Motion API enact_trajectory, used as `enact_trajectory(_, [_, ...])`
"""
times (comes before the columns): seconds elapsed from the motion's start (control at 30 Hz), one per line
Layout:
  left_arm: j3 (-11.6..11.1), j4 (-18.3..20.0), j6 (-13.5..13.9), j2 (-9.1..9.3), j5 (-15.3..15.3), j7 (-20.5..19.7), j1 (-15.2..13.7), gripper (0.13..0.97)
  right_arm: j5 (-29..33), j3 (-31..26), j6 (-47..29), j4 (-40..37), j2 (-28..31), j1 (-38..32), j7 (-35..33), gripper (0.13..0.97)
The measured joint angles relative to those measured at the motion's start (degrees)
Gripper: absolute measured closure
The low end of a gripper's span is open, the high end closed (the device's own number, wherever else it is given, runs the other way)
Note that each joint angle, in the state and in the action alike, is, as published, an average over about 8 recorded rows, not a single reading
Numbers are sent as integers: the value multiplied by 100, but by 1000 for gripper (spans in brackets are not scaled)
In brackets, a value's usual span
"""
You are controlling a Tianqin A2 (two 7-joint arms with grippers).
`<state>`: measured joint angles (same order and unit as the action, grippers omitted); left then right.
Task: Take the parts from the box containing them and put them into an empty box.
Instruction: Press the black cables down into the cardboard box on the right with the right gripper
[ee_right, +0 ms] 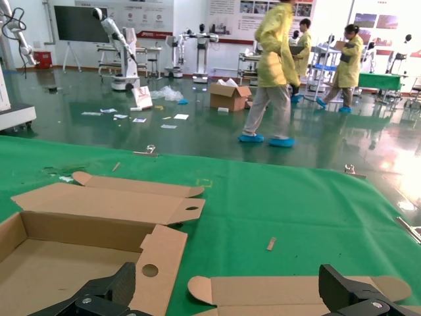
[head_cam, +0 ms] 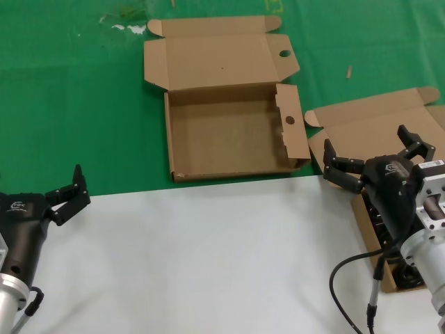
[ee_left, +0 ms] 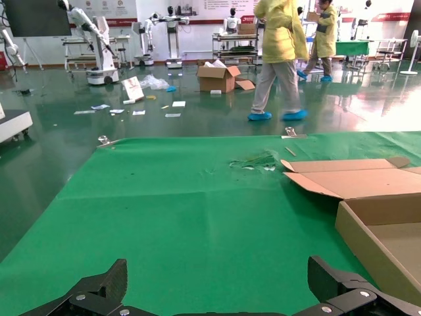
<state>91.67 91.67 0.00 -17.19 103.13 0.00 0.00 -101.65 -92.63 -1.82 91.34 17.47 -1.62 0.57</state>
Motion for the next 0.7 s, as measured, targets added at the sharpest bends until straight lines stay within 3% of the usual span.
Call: enact_trajectory(0.7, [0, 0, 0, 0, 0, 0, 0, 179, 32, 196, -100, 1, -133, 30, -205, 129])
